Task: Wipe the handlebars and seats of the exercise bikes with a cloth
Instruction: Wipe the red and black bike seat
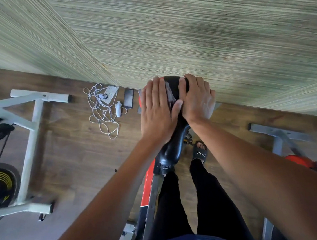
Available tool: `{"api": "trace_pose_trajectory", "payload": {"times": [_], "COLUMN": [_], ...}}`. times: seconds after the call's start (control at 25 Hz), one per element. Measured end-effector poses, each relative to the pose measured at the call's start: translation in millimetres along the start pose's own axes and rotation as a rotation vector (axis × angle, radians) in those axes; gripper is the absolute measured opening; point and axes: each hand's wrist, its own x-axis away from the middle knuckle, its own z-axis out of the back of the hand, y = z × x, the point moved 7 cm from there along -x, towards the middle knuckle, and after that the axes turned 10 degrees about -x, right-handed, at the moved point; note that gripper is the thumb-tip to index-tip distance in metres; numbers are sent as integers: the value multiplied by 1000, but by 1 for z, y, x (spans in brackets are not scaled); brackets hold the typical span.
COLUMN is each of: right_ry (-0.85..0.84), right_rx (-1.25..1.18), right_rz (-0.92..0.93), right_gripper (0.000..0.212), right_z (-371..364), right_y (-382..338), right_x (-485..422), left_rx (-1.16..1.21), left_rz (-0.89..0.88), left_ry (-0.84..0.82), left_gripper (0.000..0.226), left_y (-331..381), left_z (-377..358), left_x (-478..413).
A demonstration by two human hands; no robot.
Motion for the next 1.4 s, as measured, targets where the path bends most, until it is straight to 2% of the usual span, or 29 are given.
{"api": "trace_pose_trajectory", "payload": {"times": [0.12, 0.24, 0.4, 0.6, 0.72, 0.88, 1.08, 1.16, 1.28, 1.4], "right_ry": [5, 4, -5, -26, -29, -4, 29, 41, 48, 75], "right_rx": [-23, -34, -42, -64, -79, -82, -84, -76, -75, -72], "right_rz": [-2, -14, -17, -18, -5, -7, -41, -45, -44, -42], "right_gripper": [48, 47, 46, 44, 41, 42, 43, 43, 42, 42], "right_z": [2, 2, 3, 5, 5, 4, 3, 3, 3, 4], "right_y": [-1, -1, 0, -1, -3, -2, -1, -1, -2, -1], "right_x": [1, 1, 0, 2, 2, 1, 3, 2, 3, 3], "left_rx": [27, 44, 204, 698, 836, 988, 1133, 1166, 1206, 1211], "left_rz": [-79, -120, 128, 141, 187, 297, 533, 599, 737, 764], "left_ry": [-23, -11, -42, -102, -109, -135, -64, -7, 80, 33], "left_gripper": [72, 72, 73, 66, 70, 70, 78, 72, 51, 32], "left_y": [-1, -12, -9, -6, -9, -13, -36, -46, -68, -95], "left_z": [-5, -3, -7, -9, -11, -33, -51, -48, -50, -55], "left_x": [35, 25, 13, 100, 133, 95, 47, 33, 15, -18]}}
